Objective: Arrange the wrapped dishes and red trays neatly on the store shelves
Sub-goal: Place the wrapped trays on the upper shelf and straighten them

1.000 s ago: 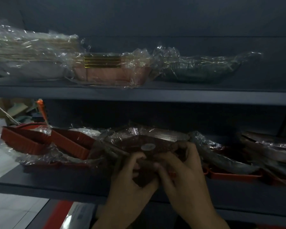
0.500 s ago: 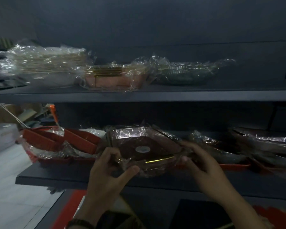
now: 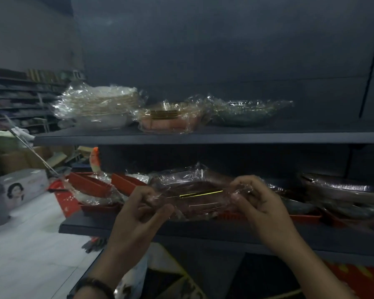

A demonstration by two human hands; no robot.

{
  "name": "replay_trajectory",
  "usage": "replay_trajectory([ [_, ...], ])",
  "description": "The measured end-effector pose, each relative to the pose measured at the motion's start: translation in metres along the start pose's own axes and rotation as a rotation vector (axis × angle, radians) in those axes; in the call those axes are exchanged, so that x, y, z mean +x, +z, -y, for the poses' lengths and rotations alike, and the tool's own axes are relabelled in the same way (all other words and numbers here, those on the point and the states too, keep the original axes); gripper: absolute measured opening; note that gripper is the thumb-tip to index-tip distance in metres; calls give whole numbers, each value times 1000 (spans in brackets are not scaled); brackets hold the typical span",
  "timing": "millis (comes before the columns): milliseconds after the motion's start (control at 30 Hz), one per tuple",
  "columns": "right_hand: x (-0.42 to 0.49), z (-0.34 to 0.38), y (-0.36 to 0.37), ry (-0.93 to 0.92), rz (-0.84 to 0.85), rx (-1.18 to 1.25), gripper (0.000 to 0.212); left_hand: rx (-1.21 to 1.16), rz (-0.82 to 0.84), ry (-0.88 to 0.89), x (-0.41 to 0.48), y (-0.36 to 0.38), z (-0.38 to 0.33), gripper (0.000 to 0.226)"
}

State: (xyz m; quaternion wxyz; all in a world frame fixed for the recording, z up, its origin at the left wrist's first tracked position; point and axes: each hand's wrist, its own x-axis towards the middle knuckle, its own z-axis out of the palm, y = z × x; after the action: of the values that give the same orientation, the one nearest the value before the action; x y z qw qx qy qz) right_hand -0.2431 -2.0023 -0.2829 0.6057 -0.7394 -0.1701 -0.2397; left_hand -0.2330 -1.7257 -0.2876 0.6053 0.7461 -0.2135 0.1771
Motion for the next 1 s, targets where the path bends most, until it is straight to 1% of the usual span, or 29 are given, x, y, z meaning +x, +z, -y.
replay_trajectory([
  [100,-4,15,7,-22,-4,-43,18,57,-15,41,-9,-18,-22,22],
  [133,-6,21,11,-32,-10,-38,16,72,-13,43,-11,-24,-27,23],
  [233,-11,47,21,-57,-16,-14,12,105,-52,32,-18,-44,-43,42],
  [300,-13,71,27,-79,15,-4,8,146,-100,54,-23,-56,-60,45],
  [367,-13,96,32,-89,28,2,6,177,-157,90,-27,-68,-80,40],
  [467,-9,131,39,-113,31,14,5,132,-223,115,-31,-84,-113,24],
  [633,-6,185,42,-99,62,54,4,147,-340,218,-42,-102,-166,10],
  [733,-5,213,43,-118,61,75,6,209,-396,248,-46,-114,-193,17],
  [867,-1,248,42,-156,50,87,6,216,-411,289,-45,-125,-224,25],
  [1000,13,277,37,-219,9,116,8,233,-409,324,-32,-129,-252,26],
])
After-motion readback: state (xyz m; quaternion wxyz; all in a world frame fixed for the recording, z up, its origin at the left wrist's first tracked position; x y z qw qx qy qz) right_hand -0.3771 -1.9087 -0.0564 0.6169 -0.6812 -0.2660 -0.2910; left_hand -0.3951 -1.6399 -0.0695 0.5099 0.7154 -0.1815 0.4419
